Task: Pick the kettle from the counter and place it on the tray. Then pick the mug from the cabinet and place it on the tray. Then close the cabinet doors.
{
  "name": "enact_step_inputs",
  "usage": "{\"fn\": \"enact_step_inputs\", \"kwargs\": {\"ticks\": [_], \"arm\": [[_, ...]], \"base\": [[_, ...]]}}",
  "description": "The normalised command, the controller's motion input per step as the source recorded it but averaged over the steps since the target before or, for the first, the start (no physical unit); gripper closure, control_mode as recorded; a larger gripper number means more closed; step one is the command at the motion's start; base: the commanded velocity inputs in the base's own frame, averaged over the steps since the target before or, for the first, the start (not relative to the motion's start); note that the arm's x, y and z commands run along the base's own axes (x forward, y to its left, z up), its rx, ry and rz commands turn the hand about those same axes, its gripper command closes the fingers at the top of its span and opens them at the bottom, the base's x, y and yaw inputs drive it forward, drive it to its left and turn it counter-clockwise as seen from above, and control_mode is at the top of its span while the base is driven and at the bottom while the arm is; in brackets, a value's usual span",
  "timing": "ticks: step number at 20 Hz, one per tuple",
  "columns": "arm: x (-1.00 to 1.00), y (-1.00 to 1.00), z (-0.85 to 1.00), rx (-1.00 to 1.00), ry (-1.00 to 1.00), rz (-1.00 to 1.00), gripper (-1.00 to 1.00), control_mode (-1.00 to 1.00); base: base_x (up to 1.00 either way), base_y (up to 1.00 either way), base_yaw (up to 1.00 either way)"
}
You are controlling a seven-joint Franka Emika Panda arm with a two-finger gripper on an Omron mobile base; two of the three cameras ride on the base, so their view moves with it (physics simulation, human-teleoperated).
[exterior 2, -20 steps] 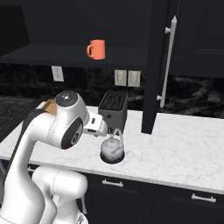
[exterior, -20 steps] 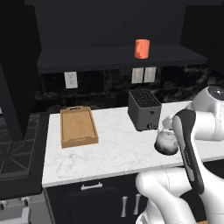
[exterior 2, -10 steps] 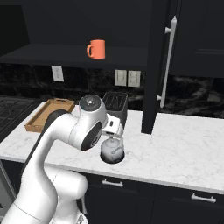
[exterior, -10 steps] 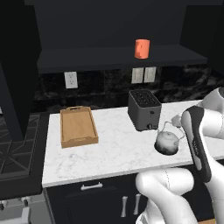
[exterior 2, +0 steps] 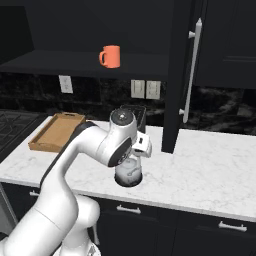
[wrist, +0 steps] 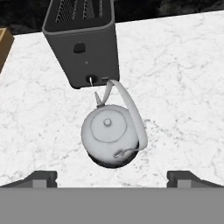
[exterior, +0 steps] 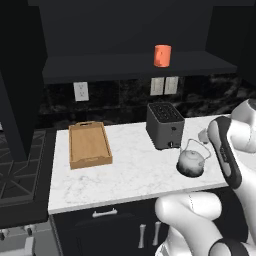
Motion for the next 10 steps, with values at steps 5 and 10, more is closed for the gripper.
{"fn": "enact_step_inputs", "kwargs": {"ticks": [5,10], "arm": [[0.24,-0.15,-0.36,0.01,0.03,0.0,-1.0,-1.0],[0.27,-0.02,-0.32,0.0,0.03,0.0,-1.0,-1.0]], "base": [[0.0,0.0,0.0],[0.0,0.0,0.0]]}}
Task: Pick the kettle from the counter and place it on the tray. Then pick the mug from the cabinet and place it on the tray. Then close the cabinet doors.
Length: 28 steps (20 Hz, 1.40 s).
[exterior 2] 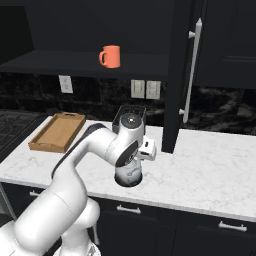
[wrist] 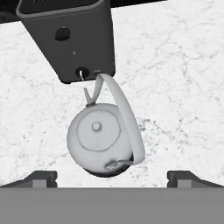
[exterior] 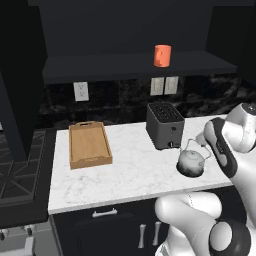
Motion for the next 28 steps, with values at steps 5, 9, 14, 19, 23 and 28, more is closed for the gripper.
{"fn": "enact_step_inputs", "kwargs": {"ticks": [5,9,14,19,23,28], "arm": [[0.31,-0.01,-0.23,0.01,0.07,0.0,-1.0,-1.0],[0.24,-0.12,-0.1,0.04,0.04,0.0,-1.0,-1.0],[0.19,-0.18,-0.1,0.04,0.06,0.01,-1.0,-1.0],[0.22,-0.08,-0.15,0.02,0.09,0.03,-1.0,-1.0],[0.14,-0.01,-0.17,0.02,0.05,0.03,-1.0,-1.0],[0.03,0.0,-0.19,0.01,0.03,0.02,-1.0,-1.0]], "base": [[0.0,0.0,0.0],[0.0,0.0,0.0],[0.0,0.0,0.0],[0.0,0.0,0.0],[0.0,0.0,0.0],[0.0,0.0,0.0]]}}
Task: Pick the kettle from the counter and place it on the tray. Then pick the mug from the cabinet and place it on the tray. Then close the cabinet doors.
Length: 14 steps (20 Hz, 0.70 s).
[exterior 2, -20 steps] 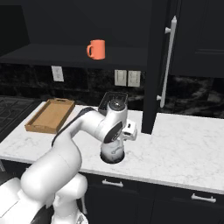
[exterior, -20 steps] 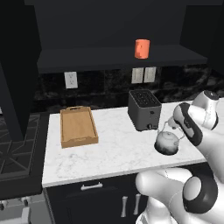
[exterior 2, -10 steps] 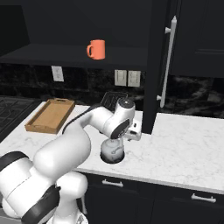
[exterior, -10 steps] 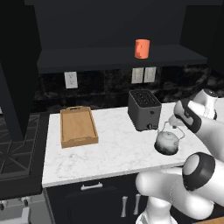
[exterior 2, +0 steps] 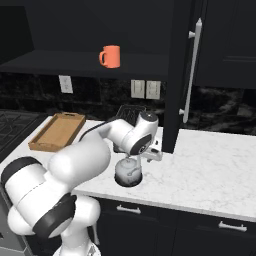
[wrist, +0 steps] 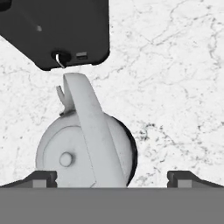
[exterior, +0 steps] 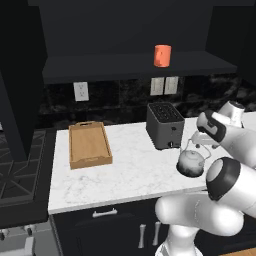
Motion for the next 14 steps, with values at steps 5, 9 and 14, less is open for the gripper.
{"fn": "enact_step_inputs", "kwargs": {"ticks": [5,9,14], "arm": [[0.02,0.0,-0.22,0.0,0.03,0.02,-1.0,-1.0],[0.02,0.01,-0.22,0.0,0.02,0.01,-1.0,-1.0],[0.0,0.03,-0.2,0.0,0.0,0.0,1.0,-1.0]], "base": [[0.0,0.0,0.0],[0.0,0.0,0.0],[0.0,0.0,0.0]]}}
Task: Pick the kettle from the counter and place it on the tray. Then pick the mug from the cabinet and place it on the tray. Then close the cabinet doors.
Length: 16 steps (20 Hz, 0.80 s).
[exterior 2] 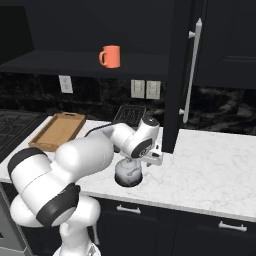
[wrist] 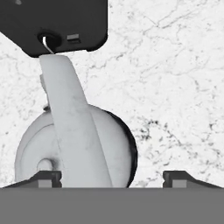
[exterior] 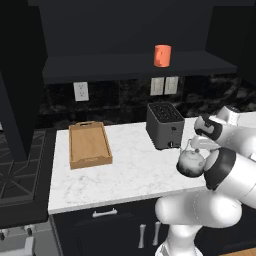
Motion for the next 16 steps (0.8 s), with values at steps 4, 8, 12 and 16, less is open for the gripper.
{"fn": "enact_step_inputs", "kwargs": {"ticks": [4,8,12,16], "arm": [[0.0,0.0,-0.11,0.0,0.0,0.0,1.0,-1.0],[-0.01,0.07,-0.03,0.0,0.0,0.0,1.0,-1.0],[-0.11,0.24,0.0,0.0,0.0,0.0,1.0,-1.0],[-0.32,0.53,0.1,0.0,0.0,0.0,1.0,-1.0]], "base": [[0.0,0.0,0.0],[0.0,0.0,0.0],[0.0,0.0,0.0],[0.0,0.0,0.0]]}}
